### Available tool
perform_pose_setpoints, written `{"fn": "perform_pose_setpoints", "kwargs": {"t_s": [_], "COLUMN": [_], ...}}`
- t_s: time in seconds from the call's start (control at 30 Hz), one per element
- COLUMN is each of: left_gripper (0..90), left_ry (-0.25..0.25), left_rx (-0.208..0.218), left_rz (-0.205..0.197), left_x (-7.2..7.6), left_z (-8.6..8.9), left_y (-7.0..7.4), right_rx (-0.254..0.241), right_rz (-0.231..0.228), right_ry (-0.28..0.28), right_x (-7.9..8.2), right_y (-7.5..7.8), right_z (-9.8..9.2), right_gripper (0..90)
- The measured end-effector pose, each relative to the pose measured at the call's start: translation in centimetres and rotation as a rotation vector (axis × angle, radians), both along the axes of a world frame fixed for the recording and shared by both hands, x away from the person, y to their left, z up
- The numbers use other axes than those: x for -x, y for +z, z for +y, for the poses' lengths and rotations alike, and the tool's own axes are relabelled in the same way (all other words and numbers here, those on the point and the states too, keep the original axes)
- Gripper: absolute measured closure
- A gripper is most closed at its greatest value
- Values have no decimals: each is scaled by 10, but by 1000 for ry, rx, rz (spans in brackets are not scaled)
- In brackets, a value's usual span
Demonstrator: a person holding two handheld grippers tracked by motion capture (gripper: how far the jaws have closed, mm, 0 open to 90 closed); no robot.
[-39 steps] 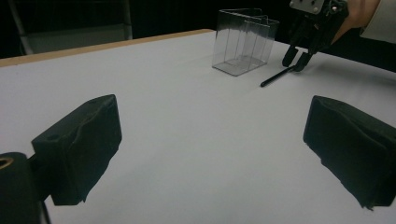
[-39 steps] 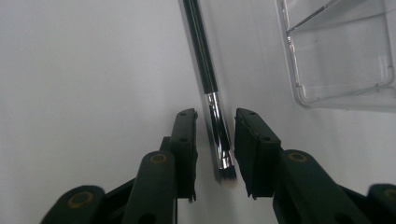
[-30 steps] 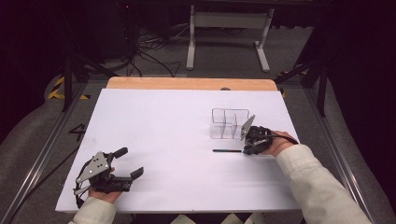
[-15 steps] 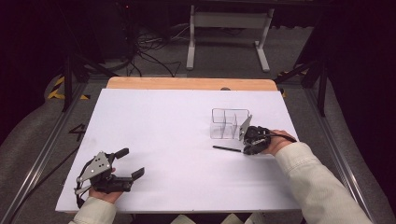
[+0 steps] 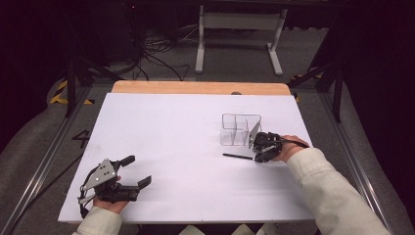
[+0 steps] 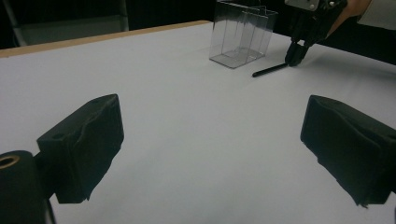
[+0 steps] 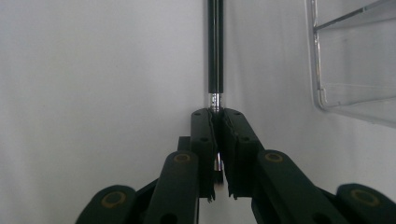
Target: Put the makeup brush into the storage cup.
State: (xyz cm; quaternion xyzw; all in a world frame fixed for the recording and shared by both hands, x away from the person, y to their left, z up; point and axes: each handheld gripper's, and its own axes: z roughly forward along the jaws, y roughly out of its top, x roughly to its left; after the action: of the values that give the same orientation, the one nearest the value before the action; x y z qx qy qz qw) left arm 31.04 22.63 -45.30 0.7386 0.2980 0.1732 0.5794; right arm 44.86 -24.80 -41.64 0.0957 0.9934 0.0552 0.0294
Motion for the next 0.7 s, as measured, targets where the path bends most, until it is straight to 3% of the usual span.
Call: {"fn": "perform_pose_setpoints", "kwargs": {"t_s": [0.2,0.4,0.7], "left_gripper": [42,27,44], "left_ry": [-10,0,-19], "left_rx": [-20,15,-10], "left_rz": [-1,27,28], "left_x": [-2,-5,-9], "left_z": [-5,-10,-15], "left_y": [2,4,5], "right_rx": [3,3,1], "right_rz": [1,5,-6], "right_ry": [5,9,5], "right_x": [0,-1,1], "right_y": [0,0,4], "right_z": [0,1,1], "right_gripper": [840,841,843]}}
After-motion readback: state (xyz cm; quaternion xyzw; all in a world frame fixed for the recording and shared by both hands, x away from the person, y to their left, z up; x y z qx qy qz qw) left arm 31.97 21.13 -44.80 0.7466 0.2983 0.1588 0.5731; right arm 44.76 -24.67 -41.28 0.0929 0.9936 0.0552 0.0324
